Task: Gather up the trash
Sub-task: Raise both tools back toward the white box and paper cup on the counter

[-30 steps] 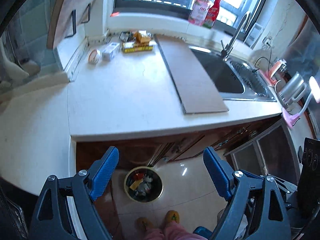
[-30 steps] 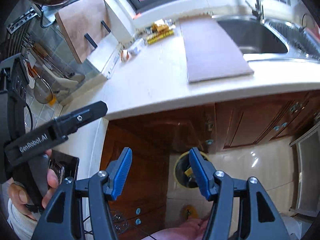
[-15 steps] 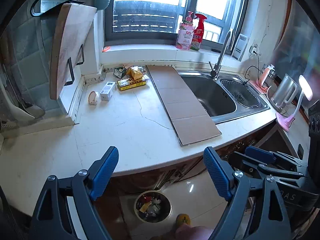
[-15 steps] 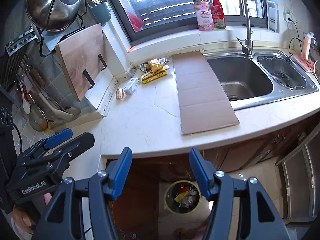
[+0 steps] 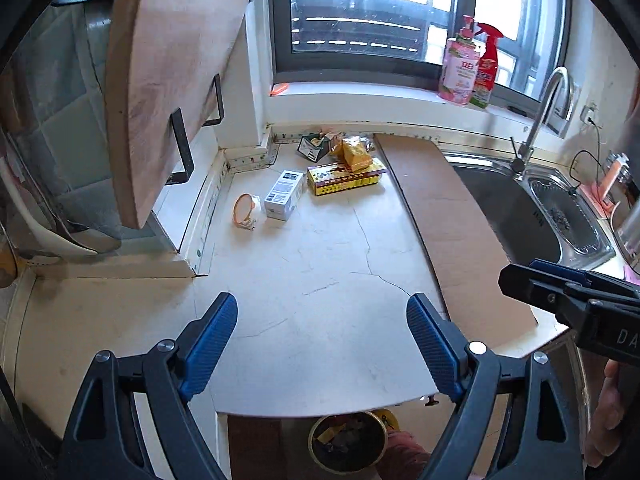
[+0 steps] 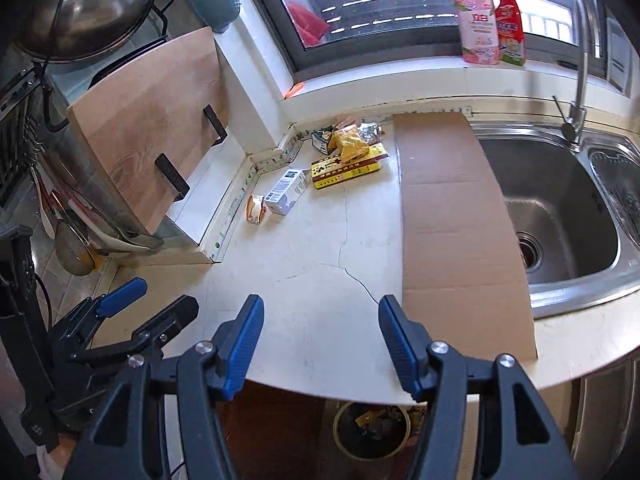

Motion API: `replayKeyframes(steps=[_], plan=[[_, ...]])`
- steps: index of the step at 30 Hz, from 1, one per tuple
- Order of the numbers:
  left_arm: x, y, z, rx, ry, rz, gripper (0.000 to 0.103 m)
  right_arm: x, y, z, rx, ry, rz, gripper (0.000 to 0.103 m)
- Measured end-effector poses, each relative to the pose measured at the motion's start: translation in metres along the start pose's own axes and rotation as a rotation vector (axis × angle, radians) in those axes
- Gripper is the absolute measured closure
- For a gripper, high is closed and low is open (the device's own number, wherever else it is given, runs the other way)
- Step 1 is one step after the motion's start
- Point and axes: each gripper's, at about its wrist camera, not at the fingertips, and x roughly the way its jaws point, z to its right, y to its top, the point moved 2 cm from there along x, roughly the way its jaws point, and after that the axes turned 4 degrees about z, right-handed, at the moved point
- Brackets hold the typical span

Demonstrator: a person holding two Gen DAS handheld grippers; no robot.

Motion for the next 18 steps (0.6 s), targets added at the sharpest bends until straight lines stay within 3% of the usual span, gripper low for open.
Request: replayKeyframes(steps=[5,9,18], plan=[[0.059,0.029,-0.009,-0.05,0.095,-0.005,0.02,0.047,0.042,0.011,-0.041,0.059,-0.069,0.043],[0.1,0.045,-0.026,-0.15,0.167,0.006,0.029,0.09,0.073,0.021,-0.076,0.079,-0.122,0.043],[0.17,0.05,-0.058,-0.265,0.358,0.038,0.048,0.195,0.118,0.011,-0.093,0.136,-0.24,0.043]])
